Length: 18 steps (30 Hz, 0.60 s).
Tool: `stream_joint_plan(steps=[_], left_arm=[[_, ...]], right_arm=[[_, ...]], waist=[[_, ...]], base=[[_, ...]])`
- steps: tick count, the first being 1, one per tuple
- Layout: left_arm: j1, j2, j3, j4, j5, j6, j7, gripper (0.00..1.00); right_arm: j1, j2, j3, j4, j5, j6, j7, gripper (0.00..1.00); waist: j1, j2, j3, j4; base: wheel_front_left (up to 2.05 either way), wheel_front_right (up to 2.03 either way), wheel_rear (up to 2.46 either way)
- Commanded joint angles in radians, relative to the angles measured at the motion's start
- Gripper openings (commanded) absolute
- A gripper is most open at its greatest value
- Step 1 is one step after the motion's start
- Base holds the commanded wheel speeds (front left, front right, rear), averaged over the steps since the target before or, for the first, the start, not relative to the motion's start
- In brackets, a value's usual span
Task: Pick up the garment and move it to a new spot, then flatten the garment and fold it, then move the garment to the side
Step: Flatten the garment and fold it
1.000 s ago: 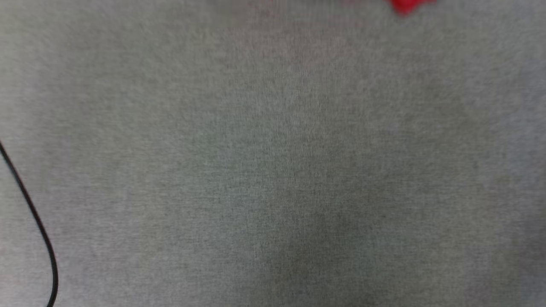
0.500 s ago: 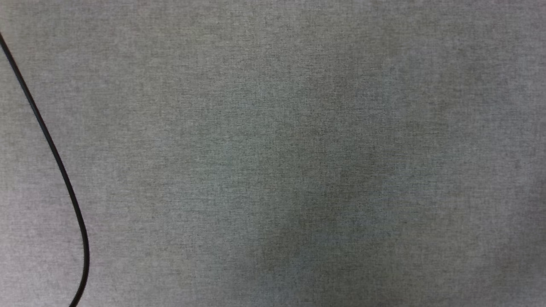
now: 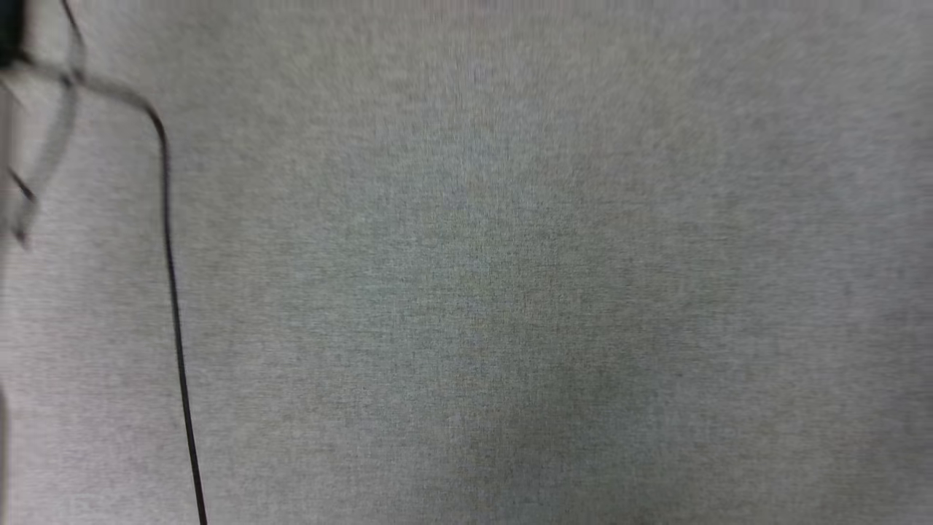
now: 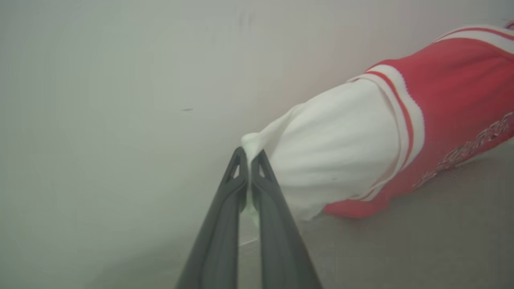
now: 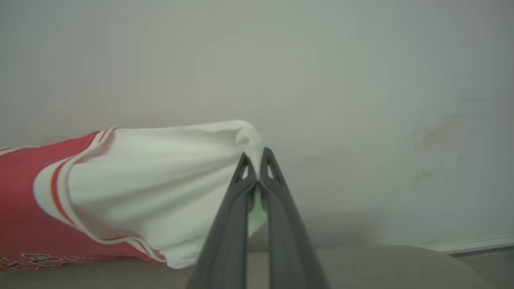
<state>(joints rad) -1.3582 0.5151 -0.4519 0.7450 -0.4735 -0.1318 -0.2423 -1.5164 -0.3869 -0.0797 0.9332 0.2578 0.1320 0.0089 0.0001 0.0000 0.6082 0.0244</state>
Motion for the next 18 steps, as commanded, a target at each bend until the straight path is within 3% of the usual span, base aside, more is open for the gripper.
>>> stream_joint_plan(steps=[1,10,18], left_arm=[[0.09,-0.001,-0.009,-0.009,-0.019,0.003,-0.009,0.0],[0.472,-0.003,-0.048,-0.094,-0.076,0.016,-0.006,0.0],[0.773,0.01,-0.078,-0.181,-0.127,0.049,0.024,0.0]], right_arm=[[0.09,-0.017,0.031,-0.002,0.034,-0.002,-0.004,0.0],[0.49,-0.057,0.16,-0.14,0.273,-0.002,0.027,0.0],[0.849,-0.142,0.248,-0.338,0.47,-0.002,0.085,0.0]], waist=[[-0.0001,0.0,-0.068,-0.003],[-0.0001,0.0,-0.227,-0.014],[-0.0001,0.0,-0.328,-0.028]], base=[[0.0,0.0,0.0],[0.0,0.0,0.0],[0.0,0.0,0.0]])
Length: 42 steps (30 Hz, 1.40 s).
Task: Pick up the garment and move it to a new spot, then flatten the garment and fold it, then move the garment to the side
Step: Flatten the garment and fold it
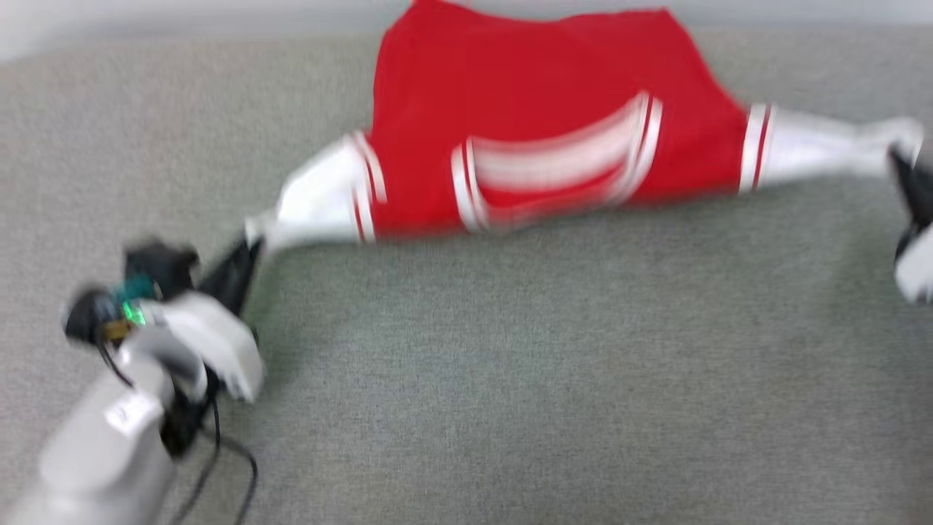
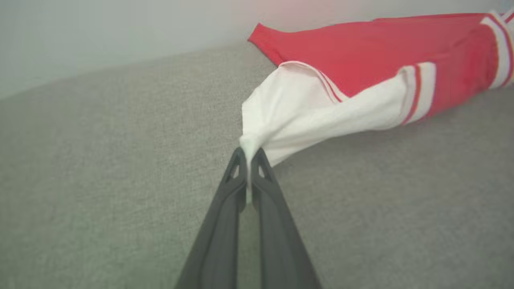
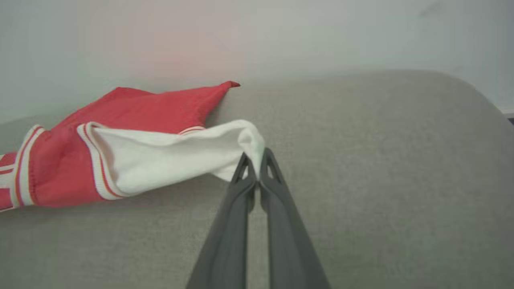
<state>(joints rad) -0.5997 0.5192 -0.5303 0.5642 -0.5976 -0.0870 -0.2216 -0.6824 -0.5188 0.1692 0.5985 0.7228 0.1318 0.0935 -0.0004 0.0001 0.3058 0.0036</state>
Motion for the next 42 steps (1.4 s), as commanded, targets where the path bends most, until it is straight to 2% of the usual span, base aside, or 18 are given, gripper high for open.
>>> stream_joint_plan(steps=[1,7,16,25,31,38,39,40,42], left_arm=[[0.047,0.008,-0.003,-0.014,-0.008,0.01,0.006,0.0],[0.215,0.023,-0.038,-0.089,-0.024,0.038,0.043,0.0],[0.371,0.059,-0.059,-0.172,-0.048,0.08,0.084,0.0],[0.535,0.122,-0.091,-0.31,-0.086,0.1,0.164,0.0],[0.626,0.171,-0.11,-0.431,-0.113,0.12,0.243,0.0],[0.598,0.16,-0.102,-0.554,-0.126,0.141,0.263,0.0],[0.591,0.158,-0.103,-0.569,-0.127,0.14,0.271,0.0],[0.587,0.156,-0.104,-0.585,-0.13,0.14,0.277,0.0],[0.575,0.16,-0.114,-0.615,-0.128,0.141,0.307,0.0]], right_arm=[[0.057,-0.026,0.014,-0.027,0.021,-0.002,0.007,0.0],[0.283,-0.123,0.108,-0.148,0.076,-0.002,0.031,0.0],[0.48,-0.225,0.176,-0.217,0.132,-0.002,0.042,0.0],[0.632,-0.277,0.189,-0.28,0.235,-0.002,0.152,0.0],[0.742,-0.307,0.155,-0.332,0.302,-0.002,0.248,0.0],[0.772,-0.291,0.095,-0.376,0.295,-0.002,0.296,0.0],[0.759,-0.287,0.081,-0.387,0.292,-0.002,0.3,0.64],[0.746,-0.281,0.064,-0.393,0.296,-0.002,0.307,1.0],[0.728,-0.266,0.028,-0.408,0.314,-0.002,0.335,1.0]], waist=[[0.0004,-0.0001,-0.036,-0.008],[0.0004,-0.0001,-0.095,-0.013],[0.0004,-0.0001,-0.179,-0.006],[0.0004,-0.0001,-0.228,-0.001],[0.0004,-0.0001,-0.24,0.004],[0.0004,-0.0001,-0.218,0.015],[0.0004,-0.0001,-0.212,0.017],[0.0004,-0.0001,-0.205,0.019],[0.0004,-0.0001,-0.185,0.026]], base=[[0.0,0.0,0.0],[0.0,0.0,0.0],[0.0,0.0,0.0],[0.0,0.0,0.0],[0.0,0.0,0.0],[0.0,0.0,0.0],[0.0,0.0,0.0],[0.0,0.0,0.0],[0.0,0.0,0.0]])
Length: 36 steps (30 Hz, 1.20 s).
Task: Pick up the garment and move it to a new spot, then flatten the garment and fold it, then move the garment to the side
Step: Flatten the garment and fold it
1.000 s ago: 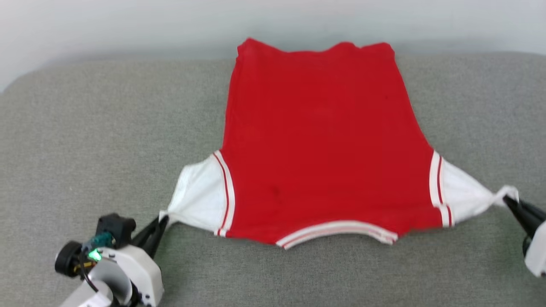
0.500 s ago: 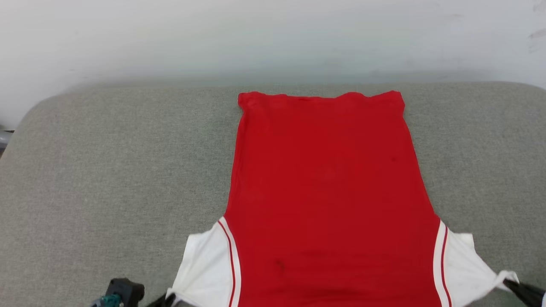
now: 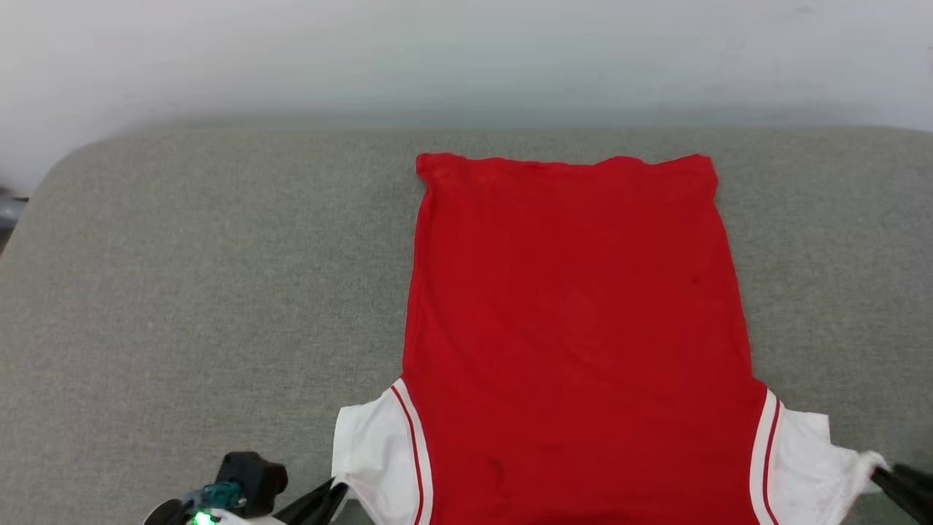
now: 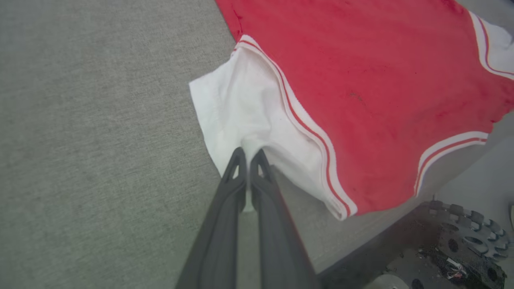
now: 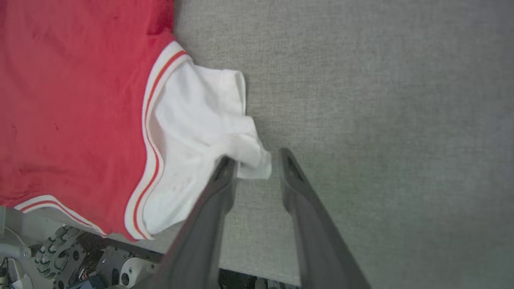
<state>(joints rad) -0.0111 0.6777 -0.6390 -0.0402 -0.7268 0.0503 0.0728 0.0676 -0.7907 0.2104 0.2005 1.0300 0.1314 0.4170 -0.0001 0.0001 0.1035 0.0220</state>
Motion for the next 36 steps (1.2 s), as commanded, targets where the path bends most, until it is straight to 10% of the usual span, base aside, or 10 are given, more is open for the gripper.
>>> stream_joint_plan(steps=[1,12,24,36], left_arm=[[-0.021,0.004,-0.01,-0.029,0.002,0.007,0.03,0.0],[-0.085,0.035,-0.016,-0.298,0.022,0.071,0.182,0.0],[-0.218,0.051,-0.046,-0.496,0.143,0.081,0.289,0.0],[-0.265,-0.006,-0.081,-0.493,0.15,0.053,0.271,0.0]], right_arm=[[-0.033,0.008,-0.029,-0.027,0.008,-0.001,0.028,1.0],[-0.301,0.103,-0.228,-0.2,-0.045,-0.001,0.331,1.0],[-0.743,0.237,-0.372,-0.085,-0.398,-0.001,0.719,1.0],[-0.978,0.284,-0.47,0.004,-0.658,-0.001,0.867,1.0]], waist=[[0.0001,-0.0001,0.029,0.011],[0.0001,-0.0001,0.218,0.097],[0.0001,-0.0001,0.414,0.246],[0.0001,-0.0001,0.51,0.332]], base=[[0.0,0.0,0.0],[0.0,0.0,0.0],[0.0,0.0,0.0],[0.0,0.0,0.0]])
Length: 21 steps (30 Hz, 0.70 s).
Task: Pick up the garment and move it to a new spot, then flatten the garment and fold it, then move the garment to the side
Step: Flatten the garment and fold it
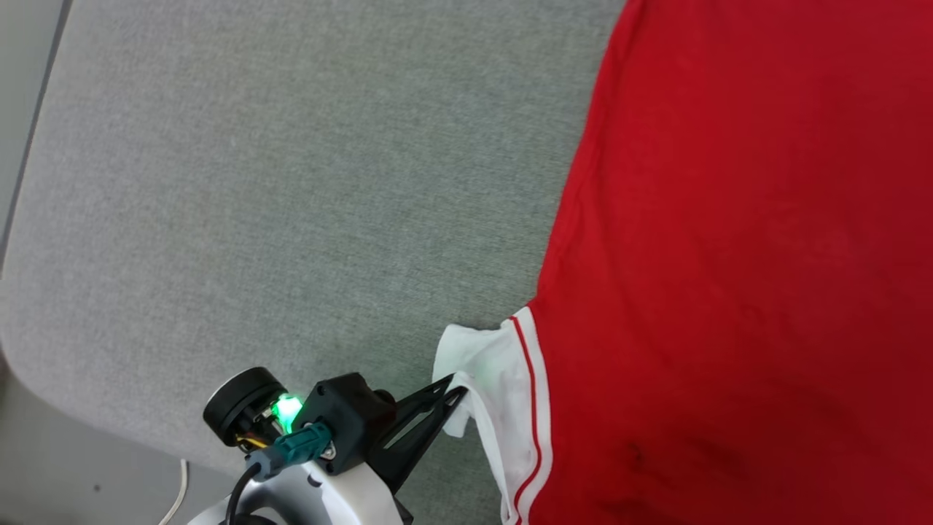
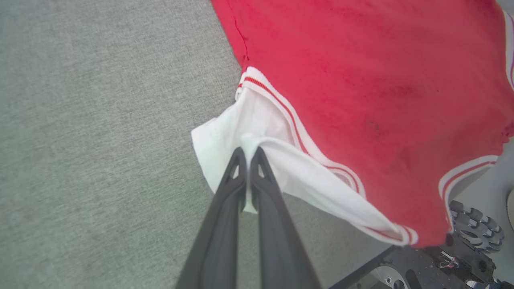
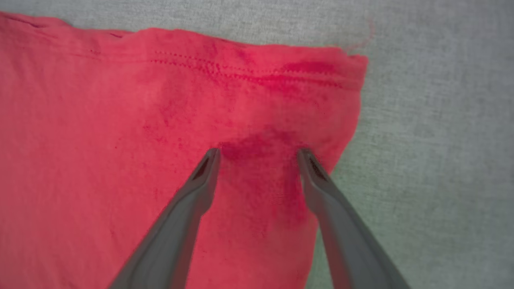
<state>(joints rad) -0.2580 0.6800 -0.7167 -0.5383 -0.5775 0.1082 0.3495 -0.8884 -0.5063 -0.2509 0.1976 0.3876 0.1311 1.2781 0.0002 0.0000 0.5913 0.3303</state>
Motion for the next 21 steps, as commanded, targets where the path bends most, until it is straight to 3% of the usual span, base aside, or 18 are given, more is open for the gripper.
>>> stream_joint_plan(steps=[1,9,10,12,21], left_arm=[[-0.019,-0.013,-0.004,0.009,0.0,-0.007,-0.01,0.0],[-0.017,-0.027,-0.004,0.04,-0.009,-0.012,-0.033,0.0],[-0.018,-0.028,-0.004,0.043,-0.01,-0.012,-0.036,0.0],[-0.02,-0.031,-0.004,0.049,-0.013,-0.014,-0.039,0.0],[0.0,-0.028,0.011,0.088,-0.034,-0.002,-0.062,0.0]], right_arm=[[-0.029,-0.003,-0.015,0.012,-0.029,-0.001,0.011,1.0],[-0.011,-0.008,-0.009,0.051,-0.085,-0.001,0.059,1.0],[0.0,-0.005,-0.003,0.054,-0.082,-0.001,0.071,0.74],[0.018,-0.007,0.004,0.053,-0.074,-0.001,0.071,0.0],[0.082,-0.055,0.044,0.063,-0.085,-0.001,-0.01,0.0]], waist=[[-0.0002,0.0,0.026,0.029],[-0.0002,0.0,0.043,0.048],[-0.0002,0.0,0.044,0.05],[-0.0002,0.0,0.045,0.051],[-0.0002,0.0,-0.023,0.017]], base=[[0.0,0.0,0.0],[0.0,0.0,0.0],[0.0,0.0,0.0],[0.0,0.0,0.0],[0.0,0.0,0.0]])
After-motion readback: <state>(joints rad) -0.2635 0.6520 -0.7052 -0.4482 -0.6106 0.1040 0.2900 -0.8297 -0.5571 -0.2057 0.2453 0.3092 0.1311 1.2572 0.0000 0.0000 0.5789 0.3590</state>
